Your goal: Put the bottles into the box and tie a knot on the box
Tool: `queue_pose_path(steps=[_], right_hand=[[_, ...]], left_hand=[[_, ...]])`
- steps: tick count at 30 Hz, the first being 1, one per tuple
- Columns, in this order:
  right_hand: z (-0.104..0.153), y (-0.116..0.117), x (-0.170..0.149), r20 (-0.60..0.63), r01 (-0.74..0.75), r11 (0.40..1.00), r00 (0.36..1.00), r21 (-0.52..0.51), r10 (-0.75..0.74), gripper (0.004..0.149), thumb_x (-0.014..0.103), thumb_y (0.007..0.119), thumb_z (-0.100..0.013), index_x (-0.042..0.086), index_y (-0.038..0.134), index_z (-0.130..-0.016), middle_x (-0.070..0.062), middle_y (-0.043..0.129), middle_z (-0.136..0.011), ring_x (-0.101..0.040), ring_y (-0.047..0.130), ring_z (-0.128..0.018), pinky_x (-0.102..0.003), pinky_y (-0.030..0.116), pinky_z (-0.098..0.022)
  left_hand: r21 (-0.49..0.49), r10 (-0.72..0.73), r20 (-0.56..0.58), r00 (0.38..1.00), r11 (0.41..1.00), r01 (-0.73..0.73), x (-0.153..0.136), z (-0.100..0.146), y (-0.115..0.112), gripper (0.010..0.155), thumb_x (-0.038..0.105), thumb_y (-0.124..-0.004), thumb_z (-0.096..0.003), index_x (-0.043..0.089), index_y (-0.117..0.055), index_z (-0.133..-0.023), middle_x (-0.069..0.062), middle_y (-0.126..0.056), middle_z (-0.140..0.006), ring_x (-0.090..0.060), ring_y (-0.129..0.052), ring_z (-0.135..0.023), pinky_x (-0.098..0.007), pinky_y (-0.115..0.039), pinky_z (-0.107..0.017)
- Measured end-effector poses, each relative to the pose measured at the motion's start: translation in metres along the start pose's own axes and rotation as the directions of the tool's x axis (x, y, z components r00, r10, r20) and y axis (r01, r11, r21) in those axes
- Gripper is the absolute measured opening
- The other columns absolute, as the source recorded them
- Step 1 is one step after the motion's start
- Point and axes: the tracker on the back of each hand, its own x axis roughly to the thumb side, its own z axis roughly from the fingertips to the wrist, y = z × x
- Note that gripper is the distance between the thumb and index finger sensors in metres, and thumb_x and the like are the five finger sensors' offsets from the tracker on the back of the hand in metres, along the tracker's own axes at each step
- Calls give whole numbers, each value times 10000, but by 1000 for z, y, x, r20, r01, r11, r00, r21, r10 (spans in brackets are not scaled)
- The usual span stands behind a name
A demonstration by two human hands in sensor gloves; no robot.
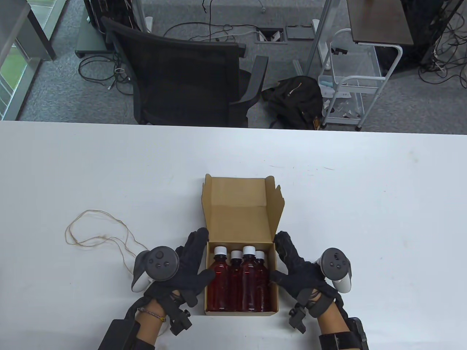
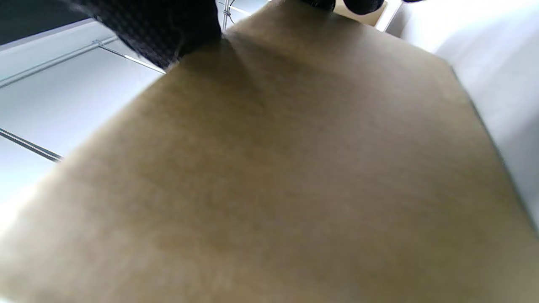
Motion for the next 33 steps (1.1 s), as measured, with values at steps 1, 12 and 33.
queue_pose_path(steps=[1,12,33], right_hand=[[0,0,1,2,-6,1000,1000,-4,6,934,301,788,-472,103,82,-1051,-226,245,-1151,-542,258,-1001,-716,342,-681],[3,3,7,59,-67,993,996,-99,73,854,256,754,-474,203,136,-1061,-110,231,-1157,-525,345,-1004,-704,401,-679],[3,3,32,87,-229,971,968,-62,234,766,59,687,-440,137,209,-1033,-277,265,-1095,-632,437,-912,-698,516,-636]], left_hand=[[6,-4,2,1000,1000,3,0,0,0,1049,443,-747,-543,243,129,-1084,-242,-187,-1297,-602,-94,-1132,-858,-191,-647],[157,-61,40,997,986,54,4,4,-2,1001,399,-759,-530,217,40,-1105,-140,-220,-1307,-558,-174,-1158,-847,-233,-669],[312,-106,87,991,947,74,10,12,7,680,261,-707,-521,211,-406,-1129,-149,-522,-1237,-494,-735,-1044,-560,-758,-688]])
